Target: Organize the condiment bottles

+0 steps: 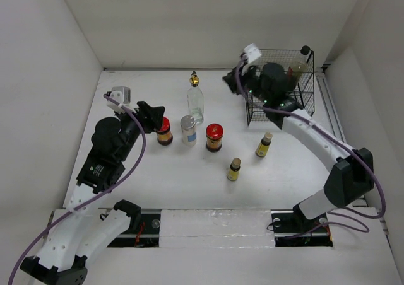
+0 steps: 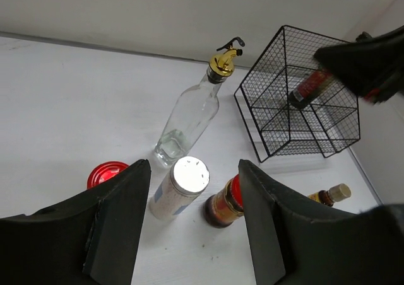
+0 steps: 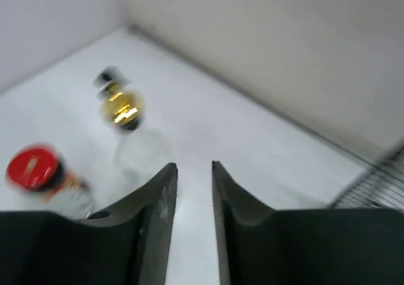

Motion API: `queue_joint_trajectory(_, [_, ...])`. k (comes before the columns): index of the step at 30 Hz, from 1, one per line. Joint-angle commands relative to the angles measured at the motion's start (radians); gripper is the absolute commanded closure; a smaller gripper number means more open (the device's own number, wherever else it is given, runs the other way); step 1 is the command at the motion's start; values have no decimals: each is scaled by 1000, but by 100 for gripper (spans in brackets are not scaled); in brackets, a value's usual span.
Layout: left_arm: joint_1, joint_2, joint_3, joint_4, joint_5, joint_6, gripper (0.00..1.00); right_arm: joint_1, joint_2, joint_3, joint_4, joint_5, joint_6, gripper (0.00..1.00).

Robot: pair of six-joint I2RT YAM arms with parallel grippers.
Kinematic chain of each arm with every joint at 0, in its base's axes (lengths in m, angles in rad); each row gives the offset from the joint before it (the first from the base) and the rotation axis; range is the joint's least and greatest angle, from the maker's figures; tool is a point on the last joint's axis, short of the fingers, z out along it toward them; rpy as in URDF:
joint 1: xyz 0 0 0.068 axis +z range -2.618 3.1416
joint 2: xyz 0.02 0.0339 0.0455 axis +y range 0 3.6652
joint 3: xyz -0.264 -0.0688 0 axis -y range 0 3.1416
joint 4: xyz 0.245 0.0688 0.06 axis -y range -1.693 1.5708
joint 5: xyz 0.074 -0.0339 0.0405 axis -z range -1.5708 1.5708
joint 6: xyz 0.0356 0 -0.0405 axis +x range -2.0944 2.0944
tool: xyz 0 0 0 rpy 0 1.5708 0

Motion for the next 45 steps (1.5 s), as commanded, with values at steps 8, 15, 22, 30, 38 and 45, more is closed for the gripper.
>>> queue_joint_trajectory(8, [-2, -23, -7, 24, -12, -4, 43, 168, 186, 79, 65, -257, -144, 13])
queue_joint_trajectory(15, [-2, -11, -7, 24, 6, -4, 41, 182, 358, 222, 90, -190, -121, 13])
queue_joint_trajectory(22, [-2, -11, -7, 24, 6, -4, 40, 191, 430, 271, 195, -144, -53, 21])
queue_joint_trajectory(30, [-2, -11, -7, 24, 26, -4, 39, 191, 490, 293, 289, -93, 23, 52])
queue_joint_trajectory(38, [-2, -20, -7, 33, 26, -4, 39, 201, 409, 283, 400, -24, 89, 82])
queue_joint_trajectory(45, [-2, -11, -7, 33, 26, -4, 39, 181, 286, 479, 336, 102, 163, 83])
